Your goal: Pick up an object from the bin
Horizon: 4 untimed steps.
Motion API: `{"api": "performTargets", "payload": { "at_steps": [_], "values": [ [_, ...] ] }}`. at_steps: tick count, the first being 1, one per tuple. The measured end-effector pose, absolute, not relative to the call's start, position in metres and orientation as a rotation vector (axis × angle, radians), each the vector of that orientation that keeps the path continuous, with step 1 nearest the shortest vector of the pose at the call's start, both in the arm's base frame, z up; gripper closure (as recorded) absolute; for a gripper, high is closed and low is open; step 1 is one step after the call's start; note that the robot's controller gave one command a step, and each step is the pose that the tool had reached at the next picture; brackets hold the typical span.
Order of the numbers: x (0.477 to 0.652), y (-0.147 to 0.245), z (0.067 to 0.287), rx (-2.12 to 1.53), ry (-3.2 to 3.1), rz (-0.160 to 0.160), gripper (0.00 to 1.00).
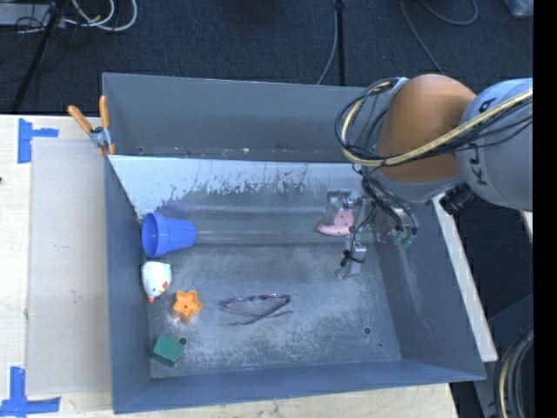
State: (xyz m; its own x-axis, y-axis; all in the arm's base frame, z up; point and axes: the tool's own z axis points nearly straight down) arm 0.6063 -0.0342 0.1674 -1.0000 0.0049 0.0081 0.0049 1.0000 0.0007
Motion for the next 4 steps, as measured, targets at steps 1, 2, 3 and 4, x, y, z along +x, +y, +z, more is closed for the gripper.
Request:
{"api": "performTargets", "payload": {
  "at_steps": [1, 2, 3, 4],
  "values": [
    [0.608, -0.034, 0.172, -0.007, -3.141, -0.001, 0.00],
    [0.597, -0.007, 0.140, 0.079, -3.143, 0.003, 0.00],
    [0.560, 0.052, 0.105, 0.140, -3.134, -0.001, 0.00],
    [0.573, 0.046, 0.070, 0.092, -3.143, 0.003, 1.00]
  ]
}}
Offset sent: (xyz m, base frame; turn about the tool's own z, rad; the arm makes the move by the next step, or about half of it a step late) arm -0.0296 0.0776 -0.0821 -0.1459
